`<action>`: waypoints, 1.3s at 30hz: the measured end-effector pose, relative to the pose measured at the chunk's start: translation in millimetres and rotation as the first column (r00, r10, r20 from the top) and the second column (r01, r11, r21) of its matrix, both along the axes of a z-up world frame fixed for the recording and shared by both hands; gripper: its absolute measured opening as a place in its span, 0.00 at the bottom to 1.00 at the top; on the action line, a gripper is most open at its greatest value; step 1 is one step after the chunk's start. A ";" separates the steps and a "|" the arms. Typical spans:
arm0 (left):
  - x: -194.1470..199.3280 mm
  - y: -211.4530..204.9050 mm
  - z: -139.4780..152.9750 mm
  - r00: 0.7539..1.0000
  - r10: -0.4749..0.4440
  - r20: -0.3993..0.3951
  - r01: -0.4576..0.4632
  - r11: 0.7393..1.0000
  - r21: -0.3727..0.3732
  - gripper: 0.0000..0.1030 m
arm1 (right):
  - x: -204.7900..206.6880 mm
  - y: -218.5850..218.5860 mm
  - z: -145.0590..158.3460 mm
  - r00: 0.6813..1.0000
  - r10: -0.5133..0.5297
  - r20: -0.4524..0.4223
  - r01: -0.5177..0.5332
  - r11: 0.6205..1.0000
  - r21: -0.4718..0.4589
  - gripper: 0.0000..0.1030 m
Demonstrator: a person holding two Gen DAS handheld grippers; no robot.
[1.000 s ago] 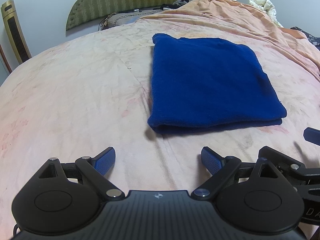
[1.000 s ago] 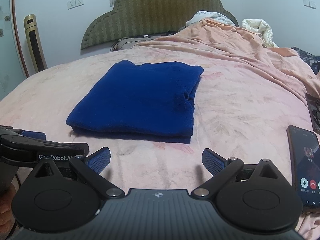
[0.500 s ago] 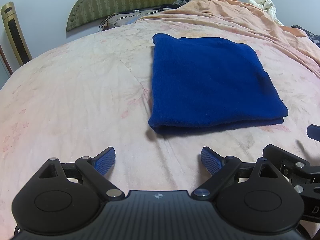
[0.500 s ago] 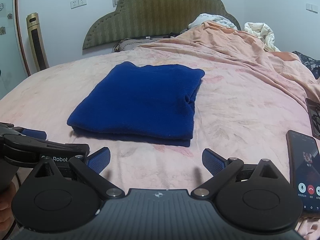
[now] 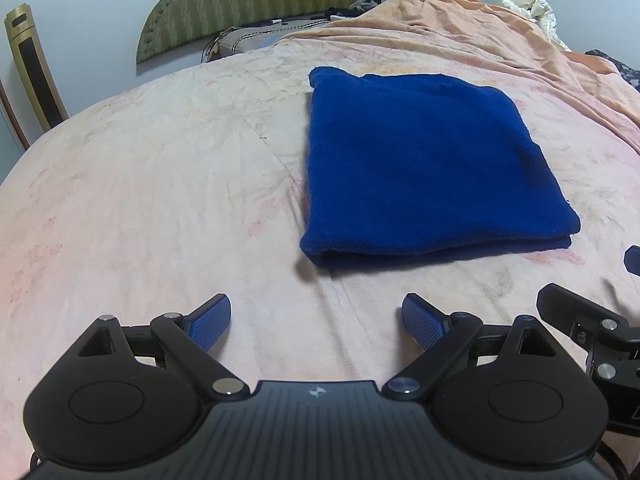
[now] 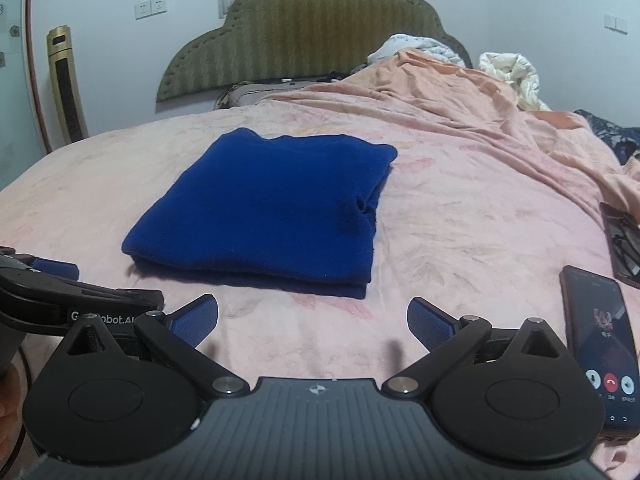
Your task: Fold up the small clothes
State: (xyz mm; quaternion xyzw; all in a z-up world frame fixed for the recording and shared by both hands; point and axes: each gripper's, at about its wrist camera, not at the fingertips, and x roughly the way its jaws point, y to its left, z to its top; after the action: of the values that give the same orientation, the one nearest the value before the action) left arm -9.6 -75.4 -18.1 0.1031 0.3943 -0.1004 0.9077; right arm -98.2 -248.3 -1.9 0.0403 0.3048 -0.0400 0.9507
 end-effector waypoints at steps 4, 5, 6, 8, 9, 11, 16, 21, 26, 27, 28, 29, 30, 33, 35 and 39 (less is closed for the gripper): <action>0.1 0.0 -0.6 1.000 -0.001 0.001 0.001 1.000 0.005 0.91 | 0.2 -2.2 -1.0 1.000 -0.011 -0.004 0.011 1.000 0.005 0.99; 0.0 0.0 -0.8 1.000 -0.002 0.001 0.002 1.000 0.005 0.91 | 0.3 -2.4 -1.2 1.000 -0.009 -0.006 0.009 1.000 0.005 0.99; 0.0 0.1 -0.8 1.000 -0.001 0.001 0.001 1.000 0.005 0.91 | 0.4 -2.5 -1.5 1.000 -0.008 -0.007 0.008 1.000 0.006 0.99; 0.1 0.1 -0.8 1.000 -0.002 0.000 0.002 1.000 0.004 0.91 | 0.0 -1.9 -1.6 1.000 -0.008 -0.009 0.008 1.000 0.004 0.99; 0.0 0.3 -0.8 1.000 -0.002 0.001 0.002 1.000 0.004 0.91 | 0.0 -1.6 -1.7 1.000 -0.006 -0.010 0.006 1.000 0.005 0.99; -0.7 0.1 -1.1 1.000 -0.001 0.003 0.001 1.000 0.003 0.91 | 0.3 -1.2 -1.9 1.000 -0.003 -0.012 0.003 1.000 0.005 0.99; -1.4 0.6 -1.6 1.000 0.000 0.002 0.000 1.000 0.002 0.91 | 0.4 0.4 -2.6 1.000 0.000 -0.016 0.000 1.000 0.006 0.99; -1.4 0.7 -1.0 1.000 0.004 0.002 -0.004 1.000 0.003 0.91 | 0.4 0.7 -2.7 1.000 0.000 -0.016 0.000 1.000 0.006 0.99; -1.5 1.1 -0.9 1.000 0.006 0.002 -0.006 1.000 0.002 0.91 | 0.3 0.9 -2.6 1.000 0.001 -0.016 -0.001 1.000 0.007 0.99; -1.6 1.2 -0.8 1.000 0.007 0.002 -0.007 1.000 0.003 0.91 | 0.3 0.9 -2.6 1.000 0.000 -0.016 0.000 1.000 0.006 0.99; -1.7 1.2 -0.6 1.000 0.008 0.002 -0.008 1.000 0.003 0.91 | 0.3 1.0 -2.6 1.000 0.000 -0.015 0.001 1.000 0.006 0.99; -1.8 1.2 -0.6 1.000 0.008 0.003 -0.008 1.000 0.003 0.91 | 0.3 1.2 -2.6 1.000 -0.001 -0.016 0.001 1.000 0.006 0.99; -1.8 1.3 -0.6 1.000 0.008 0.003 -0.008 1.000 0.003 0.91 | 0.3 0.9 -2.5 1.000 0.001 -0.015 -0.001 1.000 0.006 0.99; -1.9 1.4 -0.4 1.000 0.007 0.002 -0.007 1.000 0.002 0.91 | 0.0 2.3 -2.2 1.000 0.002 -0.012 -0.002 1.000 0.004 0.99; -1.7 1.6 -0.4 1.000 0.007 0.003 -0.007 1.000 0.003 0.91 | -0.4 3.2 -1.4 1.000 0.002 -0.011 -0.002 1.000 0.004 0.99; -1.8 1.5 -0.4 1.000 0.007 0.003 -0.007 1.000 0.003 0.91 | -1.3 3.4 0.0 1.000 0.006 -0.011 -0.006 1.000 0.002 0.99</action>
State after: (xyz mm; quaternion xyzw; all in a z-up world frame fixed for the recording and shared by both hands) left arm -11.4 -73.9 -18.5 0.1030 0.3936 -0.0966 0.9084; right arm -99.5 -244.9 -1.9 0.0402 0.3102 -0.0373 0.9491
